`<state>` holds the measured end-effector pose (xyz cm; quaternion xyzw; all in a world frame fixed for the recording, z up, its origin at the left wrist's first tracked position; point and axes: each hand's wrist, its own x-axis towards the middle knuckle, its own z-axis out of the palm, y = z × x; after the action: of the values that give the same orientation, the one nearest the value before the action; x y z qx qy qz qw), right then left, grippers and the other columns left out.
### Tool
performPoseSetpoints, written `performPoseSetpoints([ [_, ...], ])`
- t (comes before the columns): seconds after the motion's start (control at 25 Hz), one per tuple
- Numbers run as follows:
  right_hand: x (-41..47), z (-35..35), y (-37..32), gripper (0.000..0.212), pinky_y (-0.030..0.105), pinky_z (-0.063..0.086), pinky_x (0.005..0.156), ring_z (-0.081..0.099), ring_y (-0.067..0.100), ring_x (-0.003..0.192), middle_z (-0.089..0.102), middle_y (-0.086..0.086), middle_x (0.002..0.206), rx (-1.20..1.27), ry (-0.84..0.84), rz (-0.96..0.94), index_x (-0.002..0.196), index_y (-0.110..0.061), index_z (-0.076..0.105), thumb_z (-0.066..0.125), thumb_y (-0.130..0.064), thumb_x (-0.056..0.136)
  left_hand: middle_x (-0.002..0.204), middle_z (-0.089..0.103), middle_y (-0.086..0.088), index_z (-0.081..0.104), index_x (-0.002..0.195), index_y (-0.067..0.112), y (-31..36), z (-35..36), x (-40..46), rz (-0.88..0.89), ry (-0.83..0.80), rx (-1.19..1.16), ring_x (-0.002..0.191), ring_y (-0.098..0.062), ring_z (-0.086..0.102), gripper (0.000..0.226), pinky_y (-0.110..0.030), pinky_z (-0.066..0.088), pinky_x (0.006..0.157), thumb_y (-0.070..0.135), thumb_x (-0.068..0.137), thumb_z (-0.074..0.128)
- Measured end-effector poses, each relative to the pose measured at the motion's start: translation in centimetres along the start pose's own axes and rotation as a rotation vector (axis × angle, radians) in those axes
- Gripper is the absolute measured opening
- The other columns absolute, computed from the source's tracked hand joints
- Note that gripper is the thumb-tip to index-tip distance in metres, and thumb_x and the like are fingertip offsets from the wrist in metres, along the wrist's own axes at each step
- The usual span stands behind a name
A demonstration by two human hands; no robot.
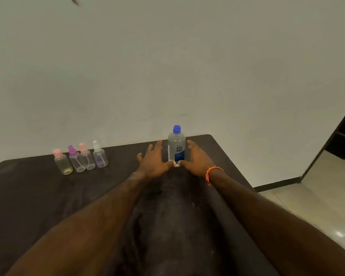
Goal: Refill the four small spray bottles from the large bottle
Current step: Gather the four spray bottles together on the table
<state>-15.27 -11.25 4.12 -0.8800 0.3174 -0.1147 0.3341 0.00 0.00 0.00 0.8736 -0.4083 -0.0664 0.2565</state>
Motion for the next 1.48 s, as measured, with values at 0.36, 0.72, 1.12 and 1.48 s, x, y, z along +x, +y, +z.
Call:
performPoseSetpoints([
  [0.36, -0.1, 0.8, -0.3, 0.059, 0.04, 0.044, 0.108, 0.055, 0.025, 0.128, 0.055, 0.003, 0.143, 0.205, 0.019, -0.01, 0.147, -0.022, 0.037, 0.062, -0.014, 0.094, 0.141, 0.063, 0.01, 0.036, 0.155, 0.04, 1.1, -0.7, -1.0, 0.177, 0.07, -0.111, 0.133, -0.017, 0.056, 0.059, -0.052, 0.032, 0.11, 0.051, 0.101, 0.056],
  [0.72, -10.1, -1.2, -0.9, 0.061, 0.046, 0.042, 0.111, 0.054, 0.025, 0.13, 0.054, 0.002, 0.144, 0.134, -0.004, -0.053, 0.148, -0.024, 0.036, 0.063, -0.016, 0.095, 0.13, 0.071, 0.013, 0.051, 0.147, 0.043, 2.6, -2.6, -10.5, 0.264, 0.088, -0.297, 0.118, -0.007, 0.068, 0.062, -0.045, 0.045, 0.114, 0.06, 0.09, 0.069],
  [1.12, -20.7, 0.0, -1.2, 0.061, 0.046, 0.043, 0.11, 0.055, 0.024, 0.129, 0.056, 0.002, 0.143, 0.144, -0.023, -0.09, 0.148, -0.024, 0.036, 0.063, -0.017, 0.095, 0.13, 0.072, 0.005, 0.049, 0.152, 0.035, 3.1, -3.3, -21.1, 0.251, 0.094, -0.284, 0.117, -0.009, 0.069, 0.076, -0.043, 0.042, 0.118, 0.058, 0.085, 0.076],
  [1.48, -22.7, 2.0, 0.4, 0.062, 0.042, 0.042, 0.111, 0.052, 0.025, 0.132, 0.052, 0.002, 0.147, 0.151, 0.05, -0.014, 0.151, -0.025, 0.031, 0.06, -0.014, 0.097, 0.14, 0.066, 0.007, 0.046, 0.153, 0.034, 4.4, -1.3, -22.9, 0.225, -0.011, -0.315, 0.126, -0.015, 0.065, 0.069, -0.044, 0.05, 0.11, 0.048, 0.091, 0.074],
])
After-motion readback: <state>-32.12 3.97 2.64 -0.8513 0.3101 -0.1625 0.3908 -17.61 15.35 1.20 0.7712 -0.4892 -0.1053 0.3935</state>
